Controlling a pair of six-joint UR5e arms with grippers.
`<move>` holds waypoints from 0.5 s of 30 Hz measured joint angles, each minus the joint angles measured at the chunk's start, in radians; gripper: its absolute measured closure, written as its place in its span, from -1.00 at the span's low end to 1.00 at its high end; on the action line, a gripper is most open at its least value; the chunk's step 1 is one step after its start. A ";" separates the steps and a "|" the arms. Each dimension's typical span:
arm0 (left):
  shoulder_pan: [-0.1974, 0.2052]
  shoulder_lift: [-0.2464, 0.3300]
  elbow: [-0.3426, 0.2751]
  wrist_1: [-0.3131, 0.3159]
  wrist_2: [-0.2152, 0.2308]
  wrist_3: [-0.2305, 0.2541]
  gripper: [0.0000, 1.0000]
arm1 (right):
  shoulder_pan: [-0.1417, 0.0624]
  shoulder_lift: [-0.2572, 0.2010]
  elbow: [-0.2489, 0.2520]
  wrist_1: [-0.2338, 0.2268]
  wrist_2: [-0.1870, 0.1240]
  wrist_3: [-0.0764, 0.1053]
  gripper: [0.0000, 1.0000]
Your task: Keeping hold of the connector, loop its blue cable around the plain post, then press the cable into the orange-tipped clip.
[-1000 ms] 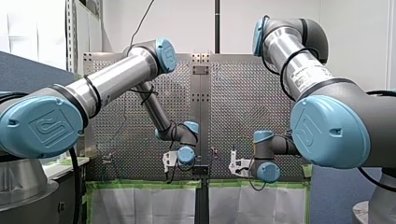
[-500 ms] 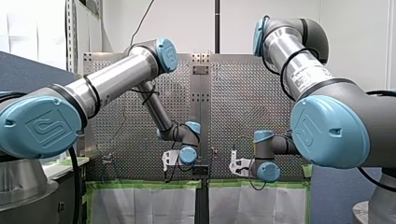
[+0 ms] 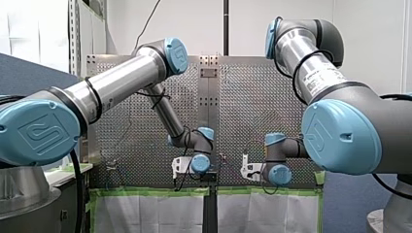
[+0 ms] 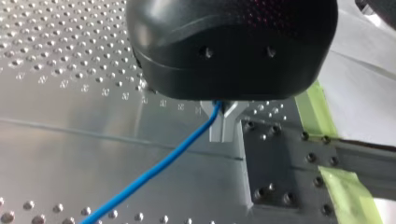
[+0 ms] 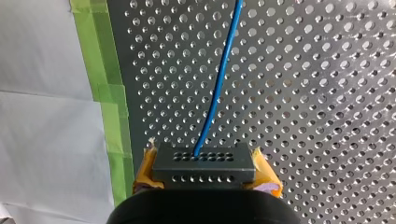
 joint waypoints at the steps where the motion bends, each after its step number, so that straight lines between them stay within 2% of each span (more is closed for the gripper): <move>1: -0.004 0.000 0.000 0.000 -0.001 0.000 1.00 | -0.002 0.000 0.000 0.001 0.000 0.000 1.00; 15: -0.044 0.000 0.000 -0.001 -0.014 0.001 1.00 | -0.024 0.000 -0.016 0.003 0.000 0.001 1.00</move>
